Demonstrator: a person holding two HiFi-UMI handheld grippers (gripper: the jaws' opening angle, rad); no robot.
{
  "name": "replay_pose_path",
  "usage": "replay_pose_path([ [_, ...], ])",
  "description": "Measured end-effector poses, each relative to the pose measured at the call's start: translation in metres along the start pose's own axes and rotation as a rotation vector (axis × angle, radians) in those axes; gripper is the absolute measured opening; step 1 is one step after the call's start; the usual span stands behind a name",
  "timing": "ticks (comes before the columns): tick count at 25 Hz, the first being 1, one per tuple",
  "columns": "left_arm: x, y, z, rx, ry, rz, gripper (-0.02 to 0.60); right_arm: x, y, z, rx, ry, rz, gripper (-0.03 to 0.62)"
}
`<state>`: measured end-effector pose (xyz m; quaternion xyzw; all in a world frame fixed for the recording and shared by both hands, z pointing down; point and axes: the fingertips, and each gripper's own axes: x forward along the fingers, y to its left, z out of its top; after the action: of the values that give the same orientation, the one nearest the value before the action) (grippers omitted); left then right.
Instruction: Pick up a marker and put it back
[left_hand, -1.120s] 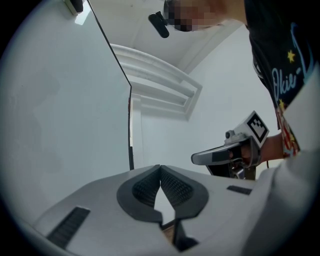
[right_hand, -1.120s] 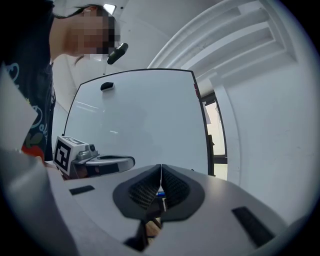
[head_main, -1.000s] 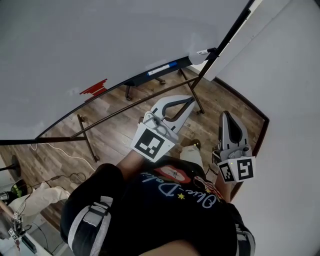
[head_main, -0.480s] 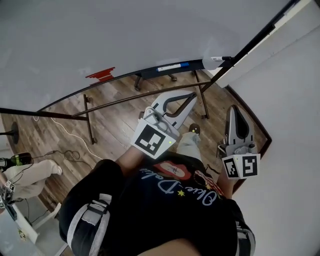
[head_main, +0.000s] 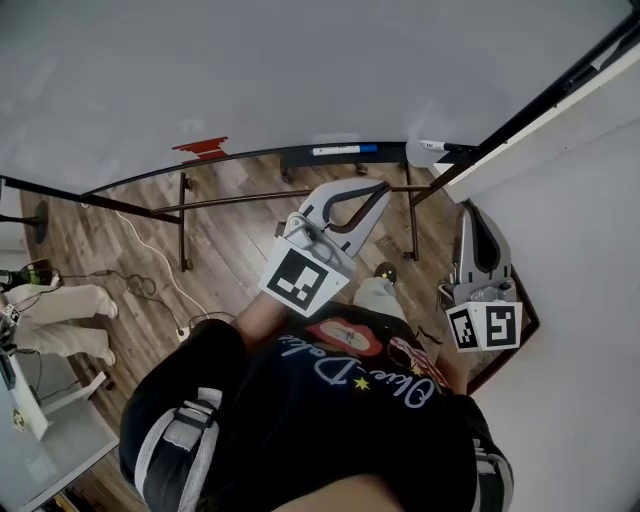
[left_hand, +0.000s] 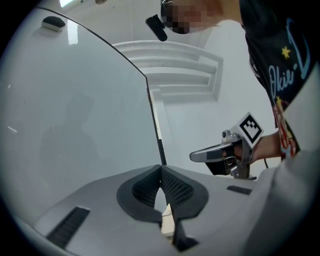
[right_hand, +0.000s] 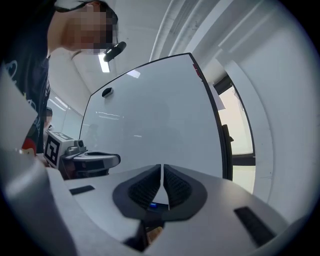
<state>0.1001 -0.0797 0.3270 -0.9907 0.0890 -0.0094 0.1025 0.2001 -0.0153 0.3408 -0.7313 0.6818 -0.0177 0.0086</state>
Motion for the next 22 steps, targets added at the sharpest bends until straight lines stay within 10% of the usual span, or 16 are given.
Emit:
replay_pose_path([
  [22,0.073,0.009,-0.016,0.029,0.124,0.313,0.004,0.079,-0.076,-0.047,-0.004,0.130,0.318,0.138],
])
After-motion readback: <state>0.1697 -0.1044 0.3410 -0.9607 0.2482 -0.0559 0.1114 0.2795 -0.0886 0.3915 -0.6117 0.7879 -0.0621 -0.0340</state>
